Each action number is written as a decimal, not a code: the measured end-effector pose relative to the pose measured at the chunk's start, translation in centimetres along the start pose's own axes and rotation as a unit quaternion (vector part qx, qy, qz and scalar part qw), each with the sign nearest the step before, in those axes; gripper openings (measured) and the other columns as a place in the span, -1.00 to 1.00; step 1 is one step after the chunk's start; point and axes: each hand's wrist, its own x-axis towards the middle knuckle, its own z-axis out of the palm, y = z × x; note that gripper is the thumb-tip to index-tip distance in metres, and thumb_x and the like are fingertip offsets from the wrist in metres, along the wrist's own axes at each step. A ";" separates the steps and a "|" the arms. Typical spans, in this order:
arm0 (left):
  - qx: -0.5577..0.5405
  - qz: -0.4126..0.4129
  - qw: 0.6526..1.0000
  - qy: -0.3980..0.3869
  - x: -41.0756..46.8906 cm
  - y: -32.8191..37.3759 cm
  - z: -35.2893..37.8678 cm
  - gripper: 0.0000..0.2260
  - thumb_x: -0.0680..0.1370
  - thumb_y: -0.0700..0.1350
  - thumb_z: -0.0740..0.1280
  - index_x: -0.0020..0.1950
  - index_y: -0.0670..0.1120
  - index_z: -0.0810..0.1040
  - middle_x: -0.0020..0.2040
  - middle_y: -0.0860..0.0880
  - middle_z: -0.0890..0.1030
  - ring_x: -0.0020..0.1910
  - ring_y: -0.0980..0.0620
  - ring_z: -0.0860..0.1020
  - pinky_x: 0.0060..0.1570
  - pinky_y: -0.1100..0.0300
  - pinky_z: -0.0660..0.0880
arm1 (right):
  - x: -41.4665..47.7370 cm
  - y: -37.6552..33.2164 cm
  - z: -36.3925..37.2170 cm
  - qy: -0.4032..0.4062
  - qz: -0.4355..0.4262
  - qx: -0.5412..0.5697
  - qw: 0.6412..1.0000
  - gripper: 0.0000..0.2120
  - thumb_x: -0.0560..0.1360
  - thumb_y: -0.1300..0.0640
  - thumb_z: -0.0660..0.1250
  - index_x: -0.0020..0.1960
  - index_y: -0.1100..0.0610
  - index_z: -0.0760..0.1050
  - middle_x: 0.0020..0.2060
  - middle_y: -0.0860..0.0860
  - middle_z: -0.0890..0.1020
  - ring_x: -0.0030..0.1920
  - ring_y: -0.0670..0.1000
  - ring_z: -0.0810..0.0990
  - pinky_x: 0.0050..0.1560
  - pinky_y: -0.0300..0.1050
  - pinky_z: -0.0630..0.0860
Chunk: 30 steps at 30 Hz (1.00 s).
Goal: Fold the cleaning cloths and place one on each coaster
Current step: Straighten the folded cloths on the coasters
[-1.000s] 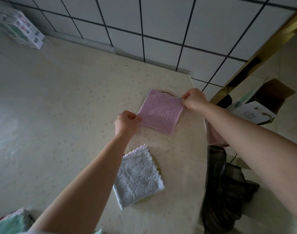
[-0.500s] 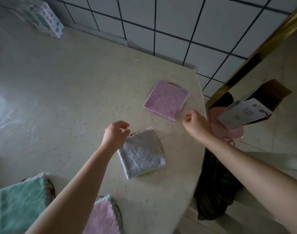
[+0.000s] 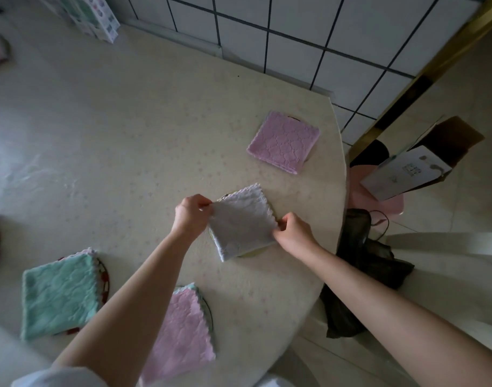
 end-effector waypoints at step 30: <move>-0.253 -0.177 0.951 -0.015 -5.4 -3.3 1.0 -0.86 0.46 -0.34 0.38 -0.02 -0.19 0.60 -0.11 -0.16 0.62 -0.19 -0.05 0.60 -0.07 0.10 0.62 | 3.4 -1.7 -1.4 0.052 -0.021 0.002 0.998 -0.84 0.45 0.17 0.36 0.00 0.19 0.57 -0.11 0.13 0.63 -0.08 0.09 0.58 0.08 -0.08 0.52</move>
